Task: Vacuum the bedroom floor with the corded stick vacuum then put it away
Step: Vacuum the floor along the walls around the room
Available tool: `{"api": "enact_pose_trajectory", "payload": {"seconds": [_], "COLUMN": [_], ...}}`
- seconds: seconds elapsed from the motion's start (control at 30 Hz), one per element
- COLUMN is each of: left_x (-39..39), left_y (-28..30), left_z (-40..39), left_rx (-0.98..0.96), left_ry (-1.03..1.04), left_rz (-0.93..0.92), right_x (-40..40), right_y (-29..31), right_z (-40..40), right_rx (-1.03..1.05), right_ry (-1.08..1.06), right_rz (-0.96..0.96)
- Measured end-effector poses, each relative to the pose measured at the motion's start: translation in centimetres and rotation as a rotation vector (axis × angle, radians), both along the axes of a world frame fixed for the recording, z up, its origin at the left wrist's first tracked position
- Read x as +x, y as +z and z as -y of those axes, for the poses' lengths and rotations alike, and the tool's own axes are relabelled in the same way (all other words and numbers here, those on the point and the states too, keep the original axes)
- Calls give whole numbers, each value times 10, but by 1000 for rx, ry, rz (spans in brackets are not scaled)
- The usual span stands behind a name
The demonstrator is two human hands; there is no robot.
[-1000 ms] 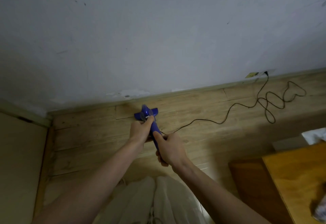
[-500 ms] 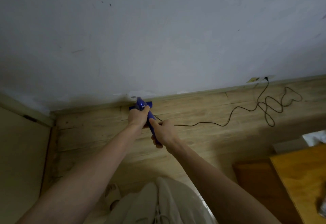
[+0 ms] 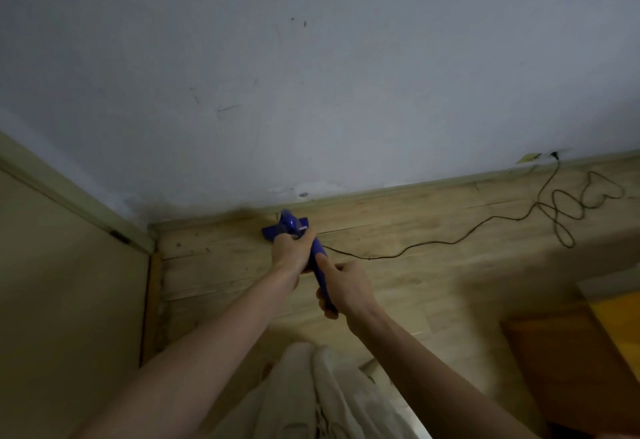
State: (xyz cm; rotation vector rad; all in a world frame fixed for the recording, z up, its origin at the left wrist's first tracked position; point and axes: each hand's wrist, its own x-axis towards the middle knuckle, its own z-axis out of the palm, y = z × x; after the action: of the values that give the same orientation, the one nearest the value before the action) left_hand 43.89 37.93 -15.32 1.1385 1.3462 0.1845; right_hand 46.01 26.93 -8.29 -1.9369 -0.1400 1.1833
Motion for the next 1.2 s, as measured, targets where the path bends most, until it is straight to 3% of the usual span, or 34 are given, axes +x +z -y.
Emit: {"api": "enact_pose_trajectory", "payload": {"seconds": [0.33,0.5,0.87,1.2], "left_x": [-13,-31,-38,-35], "left_y": [-11,-6,-3,-10], "left_z": [-9,6,-6,14], "left_rx": [-141,-91,-62,48], "left_ry": [9,52,118,30], "left_rz": [45,72,68,55], "right_x": [-18,-41,-42,-40], "right_y": [-19,-29,-23,-28], "right_z": [-20,-9,-21,0], "right_rx": [-151,-72,-27,-10], "right_ry": [-36,-49,-48,-54], "right_rz": [-108,11,-9,-17]}}
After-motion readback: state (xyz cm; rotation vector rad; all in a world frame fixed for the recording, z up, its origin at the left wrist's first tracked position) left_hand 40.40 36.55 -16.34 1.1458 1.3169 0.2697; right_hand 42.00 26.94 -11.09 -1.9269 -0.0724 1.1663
